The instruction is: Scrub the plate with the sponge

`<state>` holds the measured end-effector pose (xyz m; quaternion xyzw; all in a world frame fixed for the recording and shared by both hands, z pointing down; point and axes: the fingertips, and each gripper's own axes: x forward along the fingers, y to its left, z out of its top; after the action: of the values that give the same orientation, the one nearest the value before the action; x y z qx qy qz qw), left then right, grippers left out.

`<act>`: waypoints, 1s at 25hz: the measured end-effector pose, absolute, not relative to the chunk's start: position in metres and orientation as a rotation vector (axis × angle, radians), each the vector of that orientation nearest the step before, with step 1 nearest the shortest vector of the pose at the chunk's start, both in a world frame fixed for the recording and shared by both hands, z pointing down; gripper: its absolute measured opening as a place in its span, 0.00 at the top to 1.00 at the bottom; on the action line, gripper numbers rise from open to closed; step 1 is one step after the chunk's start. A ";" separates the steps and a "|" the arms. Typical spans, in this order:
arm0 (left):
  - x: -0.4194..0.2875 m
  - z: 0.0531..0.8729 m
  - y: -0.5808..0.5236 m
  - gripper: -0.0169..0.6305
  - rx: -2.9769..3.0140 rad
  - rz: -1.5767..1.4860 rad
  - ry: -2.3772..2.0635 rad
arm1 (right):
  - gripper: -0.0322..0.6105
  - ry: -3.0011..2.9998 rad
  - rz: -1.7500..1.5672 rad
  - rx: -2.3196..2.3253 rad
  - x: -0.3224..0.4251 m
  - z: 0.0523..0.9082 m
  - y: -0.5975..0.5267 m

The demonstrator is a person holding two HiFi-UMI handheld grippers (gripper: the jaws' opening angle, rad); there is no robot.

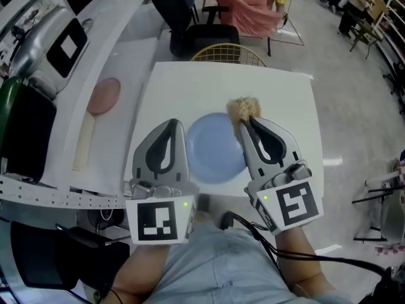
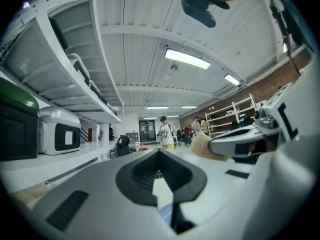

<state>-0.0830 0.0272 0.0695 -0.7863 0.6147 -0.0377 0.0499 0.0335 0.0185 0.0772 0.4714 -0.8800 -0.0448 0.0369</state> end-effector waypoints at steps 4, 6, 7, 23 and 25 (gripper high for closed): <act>-0.076 0.061 0.044 0.95 -2.388 -0.109 1.860 | 0.88 -2.715 -0.174 1.453 0.035 0.065 0.030; -0.073 0.056 0.054 0.95 -2.387 -0.106 1.858 | 0.88 -2.729 -0.187 1.452 0.036 0.058 0.039; -0.072 0.054 0.058 0.95 -2.387 -0.105 1.859 | 0.88 -2.735 -0.192 1.451 0.036 0.055 0.043; -0.063 0.059 0.049 0.95 -2.427 -0.122 1.846 | 0.88 -2.737 -0.178 1.439 0.039 0.059 0.035; -0.062 0.063 0.043 0.95 -2.433 -0.123 1.845 | 0.88 -2.736 -0.177 1.437 0.040 0.063 0.030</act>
<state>-0.0615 0.0432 0.0626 -0.7953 0.6033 -0.0402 0.0427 0.0395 0.0301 0.0628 0.4640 -0.8837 -0.0572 0.0230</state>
